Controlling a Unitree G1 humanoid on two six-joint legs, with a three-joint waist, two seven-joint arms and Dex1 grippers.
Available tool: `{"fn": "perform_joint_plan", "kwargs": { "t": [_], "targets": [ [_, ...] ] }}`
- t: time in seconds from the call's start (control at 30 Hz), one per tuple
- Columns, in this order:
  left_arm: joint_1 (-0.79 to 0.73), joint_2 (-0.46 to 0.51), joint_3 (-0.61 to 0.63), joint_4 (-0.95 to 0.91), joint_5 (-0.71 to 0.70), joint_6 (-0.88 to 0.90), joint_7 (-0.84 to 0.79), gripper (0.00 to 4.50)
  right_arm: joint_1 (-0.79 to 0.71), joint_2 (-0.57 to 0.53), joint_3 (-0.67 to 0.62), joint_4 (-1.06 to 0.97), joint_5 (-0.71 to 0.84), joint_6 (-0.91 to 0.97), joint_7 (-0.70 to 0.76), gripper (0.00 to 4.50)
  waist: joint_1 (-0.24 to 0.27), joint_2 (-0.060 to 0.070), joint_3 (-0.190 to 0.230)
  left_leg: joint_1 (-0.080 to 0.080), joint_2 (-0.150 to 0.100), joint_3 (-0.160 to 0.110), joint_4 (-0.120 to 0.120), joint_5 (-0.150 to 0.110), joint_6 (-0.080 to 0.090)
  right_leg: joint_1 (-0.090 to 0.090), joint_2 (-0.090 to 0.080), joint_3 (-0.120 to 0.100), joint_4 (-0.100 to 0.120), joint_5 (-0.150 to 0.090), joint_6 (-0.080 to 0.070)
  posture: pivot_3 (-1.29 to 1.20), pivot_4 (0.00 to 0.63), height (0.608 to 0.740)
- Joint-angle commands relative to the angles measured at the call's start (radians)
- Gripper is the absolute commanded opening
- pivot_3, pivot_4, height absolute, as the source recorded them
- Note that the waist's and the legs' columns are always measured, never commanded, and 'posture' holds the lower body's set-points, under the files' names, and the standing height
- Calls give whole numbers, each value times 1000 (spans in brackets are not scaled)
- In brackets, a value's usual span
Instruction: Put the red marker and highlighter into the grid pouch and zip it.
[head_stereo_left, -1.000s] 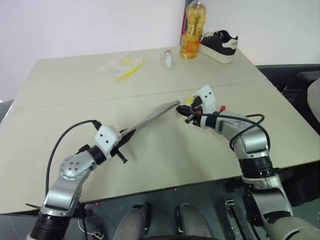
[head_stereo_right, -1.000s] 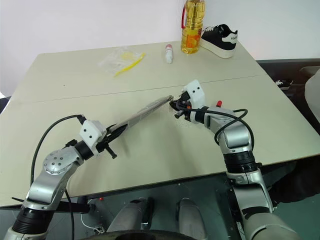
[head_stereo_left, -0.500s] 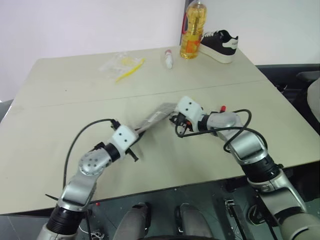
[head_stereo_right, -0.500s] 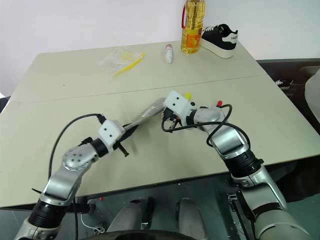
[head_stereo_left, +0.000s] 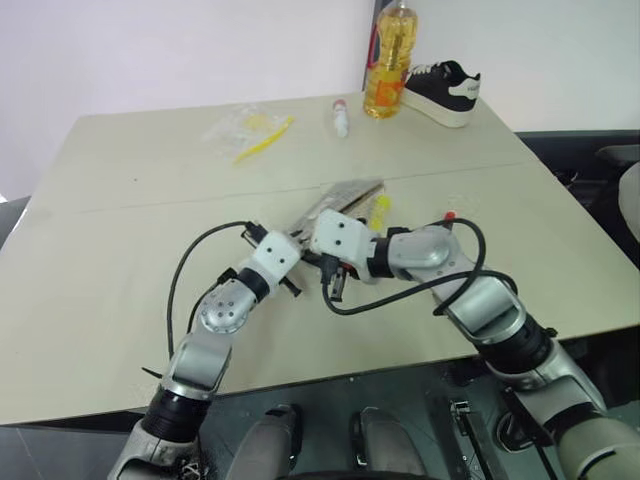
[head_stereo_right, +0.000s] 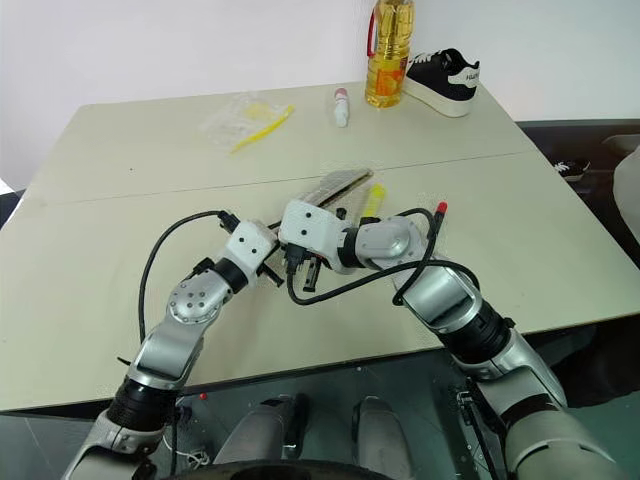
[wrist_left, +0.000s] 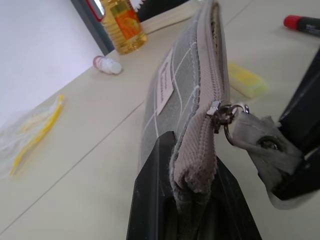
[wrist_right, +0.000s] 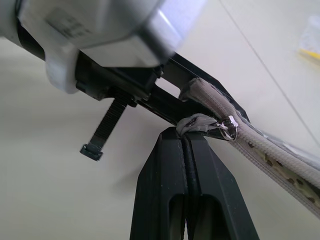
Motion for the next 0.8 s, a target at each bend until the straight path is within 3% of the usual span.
{"fn": "perform_joint_plan", "kwargs": {
  "t": [0.03,0.17,0.2,0.27,0.43,0.63,0.73,0.8],
  "targets": [
    [-35,-4,20,25,16,-30,27,0,-27,9,15,-52,10,-27,27,32,-2,0,0,0,0,0,0,0,0,0,0,0,0,0,0,0,150,740],
    [-46,-1,26,60,25,-49,41,0,-24,12,10,-49,11,-34,25,32,-3,0,0,0,0,0,0,0,0,0,0,0,0,0,0,0,150,740],
    [-46,-2,35,68,26,-52,50,0,-20,22,-18,-42,32,-13,22,282,-3,0,0,0,0,0,0,0,0,0,0,0,0,0,0,0,150,740],
    [-42,1,57,71,27,-60,67,0,-16,22,-70,-27,59,7,22,942,-5,0,0,0,0,0,0,0,0,0,0,0,0,0,0,0,150,740],
    [-17,26,133,52,7,-69,96,0,-2,8,-238,106,81,57,-61,3423,3,-1,0,0,0,-1,1,0,0,1,0,-1,0,0,0,0,150,740],
    [21,74,167,62,5,-102,69,0,-14,125,-407,381,59,92,-305,3423,13,-1,0,0,0,0,0,0,0,0,0,0,0,0,0,0,150,740],
    [27,97,165,79,17,-125,60,0,-43,195,-485,557,40,49,-440,4325,16,-1,0,0,0,0,0,0,0,0,0,0,1,1,0,0,150,740],
    [22,99,164,85,20,-129,63,0,-58,219,-493,622,25,29,-492,4444,19,-1,0,0,0,0,0,0,0,0,0,0,0,1,0,0,150,740]
  ]
}}
